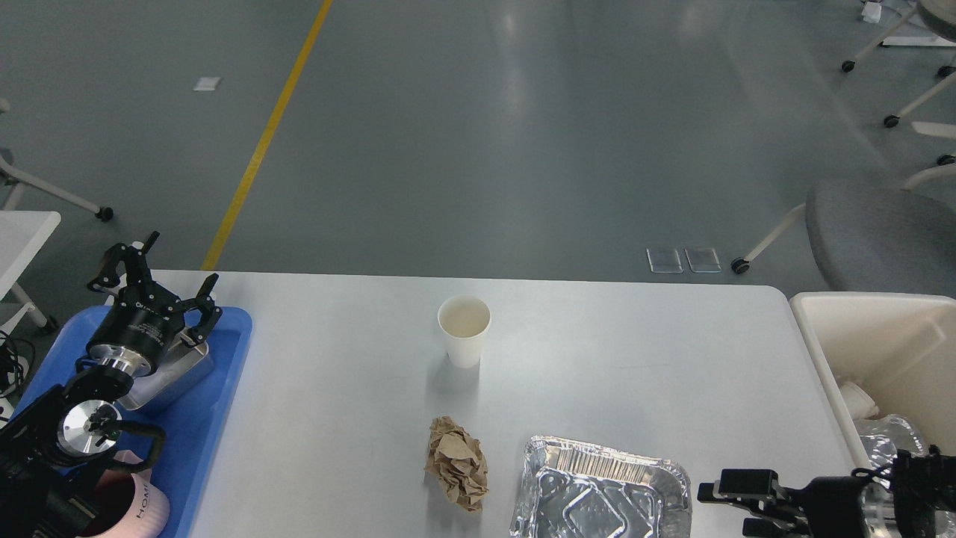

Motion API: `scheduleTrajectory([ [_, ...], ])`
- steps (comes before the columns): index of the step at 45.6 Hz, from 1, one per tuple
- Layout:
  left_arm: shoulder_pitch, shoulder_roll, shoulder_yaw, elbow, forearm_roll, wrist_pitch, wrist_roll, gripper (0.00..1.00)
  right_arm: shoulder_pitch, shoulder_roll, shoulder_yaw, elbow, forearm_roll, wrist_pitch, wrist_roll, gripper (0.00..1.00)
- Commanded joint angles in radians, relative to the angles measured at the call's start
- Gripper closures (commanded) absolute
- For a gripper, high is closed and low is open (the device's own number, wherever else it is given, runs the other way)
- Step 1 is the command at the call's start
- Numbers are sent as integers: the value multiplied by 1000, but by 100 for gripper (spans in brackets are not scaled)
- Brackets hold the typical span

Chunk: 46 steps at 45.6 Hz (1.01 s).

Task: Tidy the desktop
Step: 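Reach the right gripper toward the near edge of the foil tray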

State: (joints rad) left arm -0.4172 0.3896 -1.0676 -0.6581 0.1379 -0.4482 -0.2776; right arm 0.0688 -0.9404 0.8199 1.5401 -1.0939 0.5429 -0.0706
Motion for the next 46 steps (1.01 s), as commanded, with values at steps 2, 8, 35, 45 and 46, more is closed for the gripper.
scheduleTrajectory([
  [2,5,2,0,0,0,0,0,3,6,31,1,0,5,0,0,5],
  [8,5,8,0,0,0,0,0,3,3,55,1,-5,8,2,0,0],
  [35,6,46,0,0,-1,-1,-2,3,0,147,-2,-95,8,11,0,0],
  [45,11,48,0,-2,-1,-1,-2,3,-1,160,-2,-106,8,14,2,0],
  [46,11,48,0,-2,-1,-1,-2,3,-1,160,-2,-106,8,12,2,0],
])
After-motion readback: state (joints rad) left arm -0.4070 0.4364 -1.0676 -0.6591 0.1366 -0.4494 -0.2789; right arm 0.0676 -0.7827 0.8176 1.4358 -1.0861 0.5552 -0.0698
